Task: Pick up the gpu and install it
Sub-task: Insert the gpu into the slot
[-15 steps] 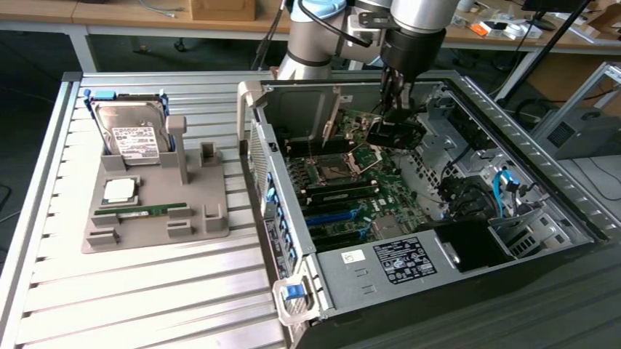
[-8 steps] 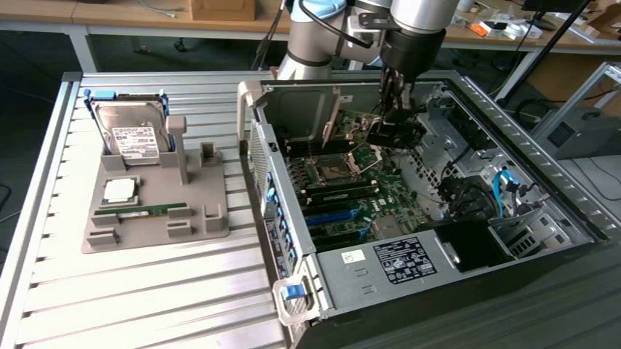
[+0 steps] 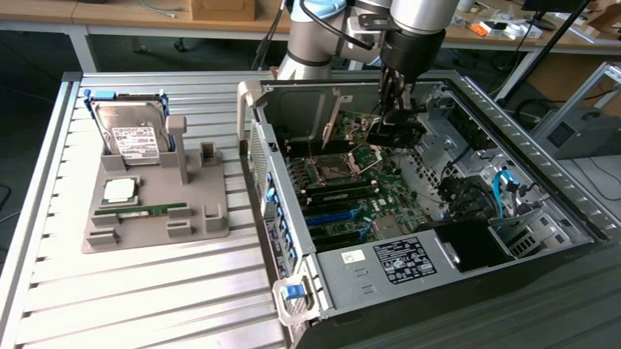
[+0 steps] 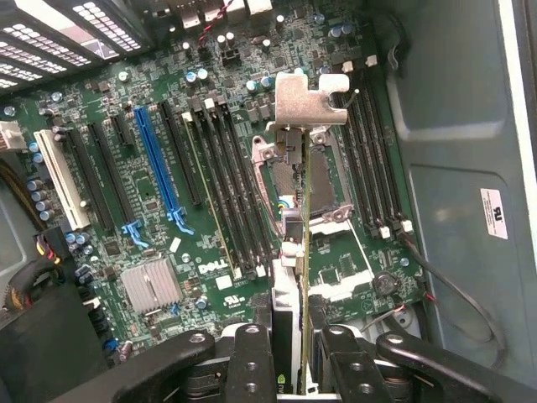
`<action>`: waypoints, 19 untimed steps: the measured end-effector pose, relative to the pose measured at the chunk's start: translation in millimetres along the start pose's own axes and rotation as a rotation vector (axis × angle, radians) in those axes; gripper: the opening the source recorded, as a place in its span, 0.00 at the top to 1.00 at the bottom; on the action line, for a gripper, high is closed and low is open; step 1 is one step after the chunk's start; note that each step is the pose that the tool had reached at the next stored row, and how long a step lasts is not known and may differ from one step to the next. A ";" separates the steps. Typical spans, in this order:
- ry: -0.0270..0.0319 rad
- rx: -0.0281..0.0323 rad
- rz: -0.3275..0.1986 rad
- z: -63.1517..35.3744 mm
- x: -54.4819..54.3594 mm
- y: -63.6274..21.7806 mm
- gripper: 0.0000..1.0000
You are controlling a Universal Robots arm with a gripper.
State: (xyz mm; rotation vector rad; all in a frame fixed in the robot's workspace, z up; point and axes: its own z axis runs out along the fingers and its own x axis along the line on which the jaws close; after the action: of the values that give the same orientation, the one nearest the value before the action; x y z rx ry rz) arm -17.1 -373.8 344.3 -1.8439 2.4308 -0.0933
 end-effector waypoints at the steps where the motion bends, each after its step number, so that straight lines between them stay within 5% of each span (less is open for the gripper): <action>1: -0.0004 -0.0001 -0.003 0.1 0.0 0.0 0.73; 19: -0.0115 -0.0038 -0.112 1.3 0.0 0.1 0.73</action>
State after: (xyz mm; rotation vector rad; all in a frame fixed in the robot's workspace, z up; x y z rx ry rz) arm -17.1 -373.8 343.0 -1.9757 2.3209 -0.0854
